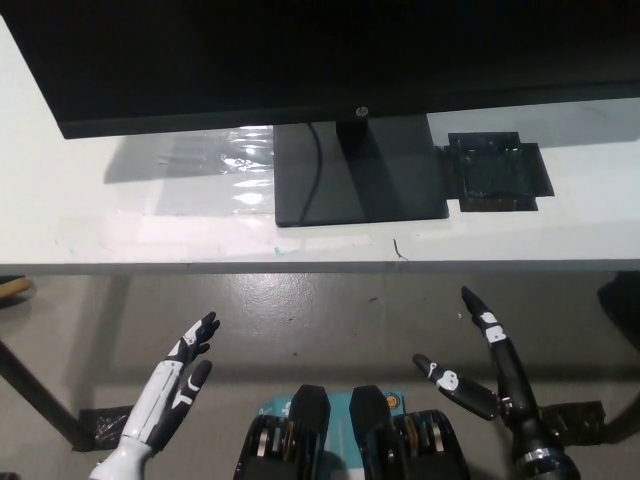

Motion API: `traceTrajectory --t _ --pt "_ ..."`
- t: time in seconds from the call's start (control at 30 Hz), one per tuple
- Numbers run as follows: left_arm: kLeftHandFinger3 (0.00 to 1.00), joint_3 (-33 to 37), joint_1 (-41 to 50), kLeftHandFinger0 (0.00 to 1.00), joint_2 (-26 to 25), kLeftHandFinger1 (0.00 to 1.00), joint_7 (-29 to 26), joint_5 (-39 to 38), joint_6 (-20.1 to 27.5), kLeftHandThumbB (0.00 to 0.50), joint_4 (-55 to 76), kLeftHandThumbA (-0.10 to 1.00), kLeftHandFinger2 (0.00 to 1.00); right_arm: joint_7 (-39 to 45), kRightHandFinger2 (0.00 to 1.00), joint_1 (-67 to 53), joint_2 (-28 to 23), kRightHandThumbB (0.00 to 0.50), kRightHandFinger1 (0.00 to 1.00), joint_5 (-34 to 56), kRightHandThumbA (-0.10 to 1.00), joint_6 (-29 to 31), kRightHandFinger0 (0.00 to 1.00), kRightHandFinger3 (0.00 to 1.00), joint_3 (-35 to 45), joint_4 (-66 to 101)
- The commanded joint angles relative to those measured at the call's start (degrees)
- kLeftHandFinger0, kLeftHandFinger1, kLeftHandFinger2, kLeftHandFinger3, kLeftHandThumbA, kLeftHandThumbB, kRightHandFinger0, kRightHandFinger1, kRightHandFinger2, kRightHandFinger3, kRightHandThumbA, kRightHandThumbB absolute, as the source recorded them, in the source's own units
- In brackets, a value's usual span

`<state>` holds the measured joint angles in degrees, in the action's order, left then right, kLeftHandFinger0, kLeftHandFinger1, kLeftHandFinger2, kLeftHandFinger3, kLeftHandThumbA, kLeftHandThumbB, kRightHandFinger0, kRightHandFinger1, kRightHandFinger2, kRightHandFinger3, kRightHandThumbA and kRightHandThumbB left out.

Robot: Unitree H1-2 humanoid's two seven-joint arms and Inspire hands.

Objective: The monitor is placed at the center of the table and the robot uses both its hand to grab the left and right sides of the monitor to tilt the angle of the monitor downwards

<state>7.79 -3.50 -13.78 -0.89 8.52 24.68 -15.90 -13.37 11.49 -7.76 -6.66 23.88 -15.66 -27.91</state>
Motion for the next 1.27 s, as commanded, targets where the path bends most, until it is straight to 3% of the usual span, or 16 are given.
traceTrajectory --t 0.0,0.63,0.8,1.03,1.23 --pt "1.00 0.09 -0.80 1.00 -0.86 1.00 -1.83 0.23 2.25 0.283 0.68 1.00 1.00 -0.48 1.00 1.36 -0.89 0.407 1.00 0.57 0.91 3.05 1.00 1.00 -0.34 0.43" --pt "1.00 0.53 -1.04 1.00 -1.20 1.00 -1.30 0.42 2.25 0.235 0.55 0.96 1.00 0.26 1.00 1.59 -1.02 0.399 1.00 0.69 0.87 3.05 1.00 1.00 -0.64 0.36" --pt "1.00 1.05 -1.02 1.00 -1.19 1.00 -0.28 0.34 2.25 0.229 0.44 0.96 1.00 -0.30 1.00 2.08 -1.31 0.430 1.00 -1.21 0.92 3.05 1.00 1.00 -1.94 0.00" --pt "1.00 3.12 -0.65 1.00 -1.50 1.00 -0.21 2.60 2.25 0.248 0.44 0.98 1.00 -1.91 1.00 2.53 -2.00 0.429 1.00 -3.40 0.93 3.05 1.00 1.00 -5.72 -0.21" --pt "1.00 3.06 -1.38 1.00 -1.64 1.00 -0.79 1.84 2.25 0.213 0.21 0.99 1.00 -2.54 1.00 3.04 -2.16 0.435 1.00 -3.03 0.95 3.05 1.00 1.00 -5.61 -0.68"
